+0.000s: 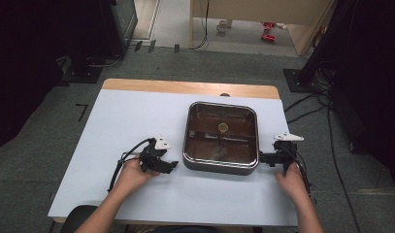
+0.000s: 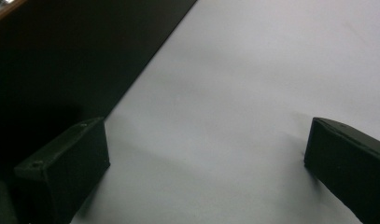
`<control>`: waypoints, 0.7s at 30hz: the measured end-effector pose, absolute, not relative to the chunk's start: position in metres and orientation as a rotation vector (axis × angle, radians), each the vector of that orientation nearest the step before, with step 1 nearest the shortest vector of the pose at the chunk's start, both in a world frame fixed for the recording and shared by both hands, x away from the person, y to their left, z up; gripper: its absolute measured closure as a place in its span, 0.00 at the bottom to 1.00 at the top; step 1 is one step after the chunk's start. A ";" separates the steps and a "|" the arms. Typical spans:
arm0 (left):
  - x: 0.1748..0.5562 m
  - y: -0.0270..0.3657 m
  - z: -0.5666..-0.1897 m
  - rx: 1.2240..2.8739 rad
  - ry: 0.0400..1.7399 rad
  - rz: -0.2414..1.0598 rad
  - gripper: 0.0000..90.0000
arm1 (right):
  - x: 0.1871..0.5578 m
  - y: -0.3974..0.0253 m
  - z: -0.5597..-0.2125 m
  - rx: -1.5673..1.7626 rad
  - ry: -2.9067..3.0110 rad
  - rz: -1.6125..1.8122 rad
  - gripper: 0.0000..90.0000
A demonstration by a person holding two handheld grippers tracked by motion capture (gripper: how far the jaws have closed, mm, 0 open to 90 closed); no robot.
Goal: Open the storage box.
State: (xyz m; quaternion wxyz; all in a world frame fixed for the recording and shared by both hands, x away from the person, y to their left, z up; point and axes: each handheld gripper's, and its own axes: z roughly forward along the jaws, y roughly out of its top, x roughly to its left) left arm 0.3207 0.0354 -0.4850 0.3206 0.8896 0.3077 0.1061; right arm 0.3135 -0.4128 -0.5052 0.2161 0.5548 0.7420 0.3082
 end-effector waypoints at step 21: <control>0.333 0.045 -0.452 2.320 0.855 0.214 0.51 | 0.313 -0.413 -0.505 1.538 2.056 0.854 0.00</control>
